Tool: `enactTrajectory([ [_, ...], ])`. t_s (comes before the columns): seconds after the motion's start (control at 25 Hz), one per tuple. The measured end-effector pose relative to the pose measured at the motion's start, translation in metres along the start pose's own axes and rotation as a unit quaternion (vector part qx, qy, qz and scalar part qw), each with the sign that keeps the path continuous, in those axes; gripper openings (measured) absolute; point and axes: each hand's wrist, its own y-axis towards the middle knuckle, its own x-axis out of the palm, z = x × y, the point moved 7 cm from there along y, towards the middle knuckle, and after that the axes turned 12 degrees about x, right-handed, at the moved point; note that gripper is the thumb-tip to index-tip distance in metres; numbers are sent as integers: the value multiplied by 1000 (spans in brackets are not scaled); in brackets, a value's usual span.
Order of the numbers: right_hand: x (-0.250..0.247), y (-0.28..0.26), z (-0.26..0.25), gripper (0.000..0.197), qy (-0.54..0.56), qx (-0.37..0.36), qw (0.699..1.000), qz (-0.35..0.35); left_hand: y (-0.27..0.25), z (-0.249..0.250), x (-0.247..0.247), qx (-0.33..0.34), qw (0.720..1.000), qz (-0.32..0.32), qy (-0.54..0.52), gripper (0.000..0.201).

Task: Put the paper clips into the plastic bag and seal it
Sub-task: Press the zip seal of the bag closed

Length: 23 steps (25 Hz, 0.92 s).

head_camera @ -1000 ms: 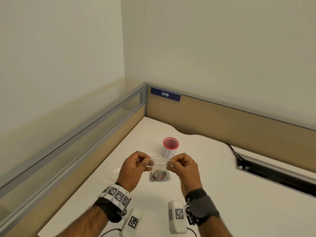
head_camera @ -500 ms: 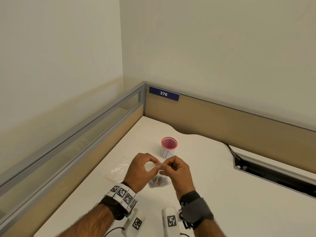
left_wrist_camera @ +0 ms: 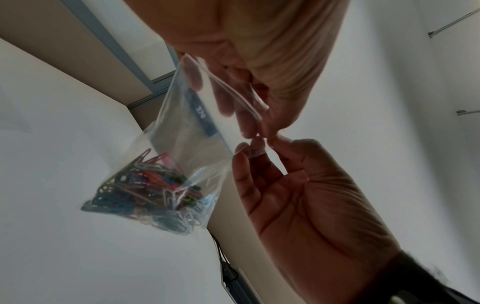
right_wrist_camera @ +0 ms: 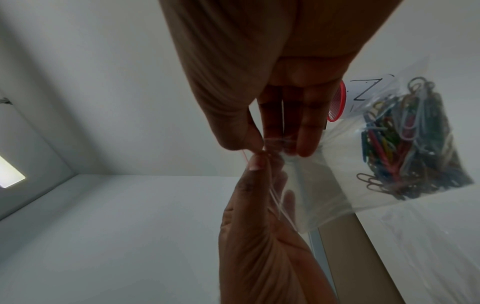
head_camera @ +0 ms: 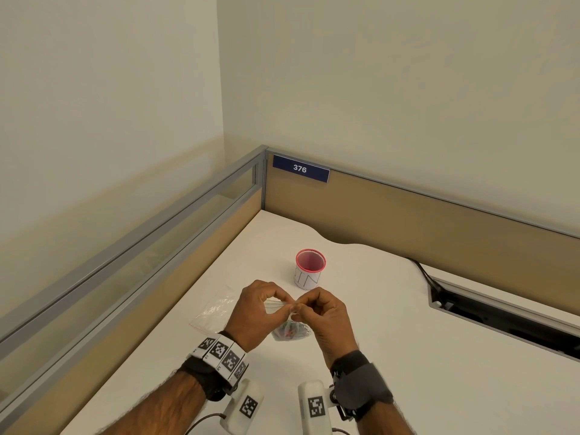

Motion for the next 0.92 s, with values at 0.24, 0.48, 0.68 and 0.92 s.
enactTrajectory([
  [0.24,-1,1,0,8,-25,-5,999,20,2,-1,3,15,1000,-13,10,25],
  [0.48,-5,-3,-3,9,-6,-14,999,46,2,-4,-3,-9,1000,-28,4,13],
  [0.68,-6,-4,-6,13,35,-16,998,46,2,-10,-14,-30,999,-35,9,20],
  [0.92,-14,-3,-8,4,75,-20,996,41,-2,-26,-28,-60,996,-21,-64,12],
])
